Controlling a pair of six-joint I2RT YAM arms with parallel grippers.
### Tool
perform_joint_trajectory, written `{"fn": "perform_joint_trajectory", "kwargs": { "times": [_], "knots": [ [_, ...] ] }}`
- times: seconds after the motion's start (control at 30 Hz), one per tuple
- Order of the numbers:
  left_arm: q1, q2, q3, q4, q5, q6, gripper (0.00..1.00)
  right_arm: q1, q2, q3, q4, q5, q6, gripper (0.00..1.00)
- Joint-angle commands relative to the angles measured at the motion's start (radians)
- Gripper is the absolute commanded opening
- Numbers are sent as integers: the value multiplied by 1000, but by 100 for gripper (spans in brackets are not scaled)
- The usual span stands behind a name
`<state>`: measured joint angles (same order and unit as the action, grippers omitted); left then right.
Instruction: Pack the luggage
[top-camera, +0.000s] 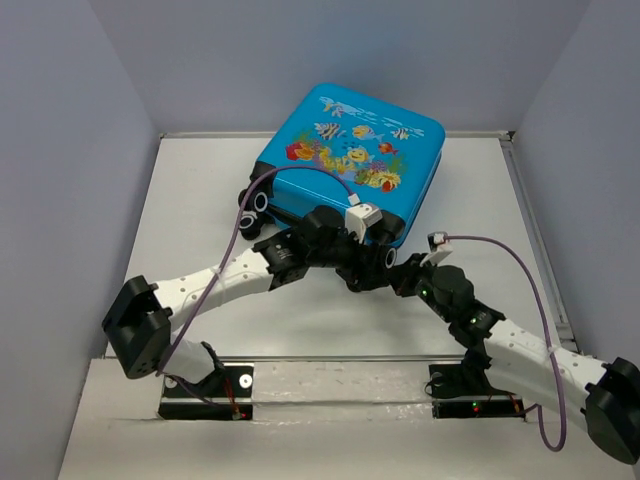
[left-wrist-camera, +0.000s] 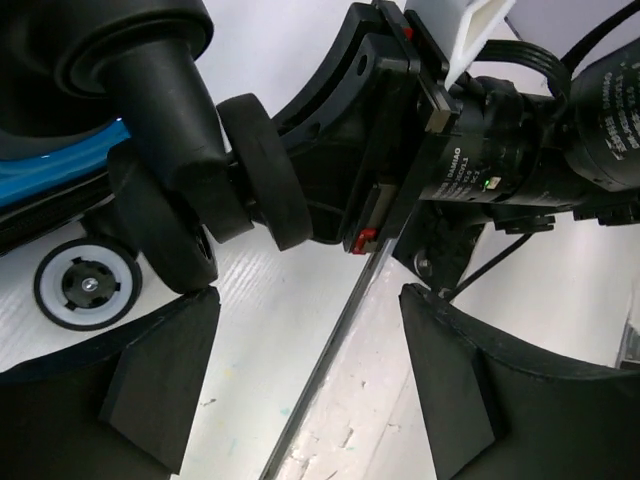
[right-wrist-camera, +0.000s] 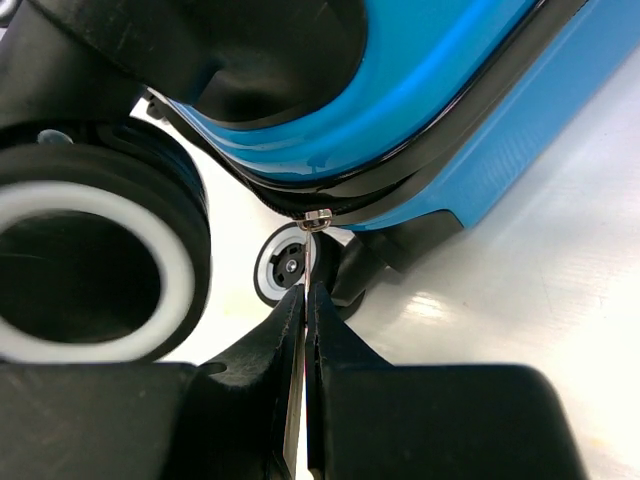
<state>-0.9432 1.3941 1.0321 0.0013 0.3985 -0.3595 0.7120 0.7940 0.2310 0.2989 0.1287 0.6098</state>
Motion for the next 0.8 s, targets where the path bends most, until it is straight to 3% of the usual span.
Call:
{"fn": "perform_joint_trajectory", "kwargs": {
  "times": [0.0,0.03,0.4,0.77],
  "knots": [
    [-3,60,109,103,3,-9,82,44,17,-6,48,6,-13,7],
    [-3,72,121,104,-6,-9,76,55,22,-2,51,12,-16,7],
    [-3,209,356,109,-53,11,59,301,95,-29,242,228,-7,7],
    [-3,286,546,13,-33,13,58,595,528,134,629,541,-194,7]
  ]
}}
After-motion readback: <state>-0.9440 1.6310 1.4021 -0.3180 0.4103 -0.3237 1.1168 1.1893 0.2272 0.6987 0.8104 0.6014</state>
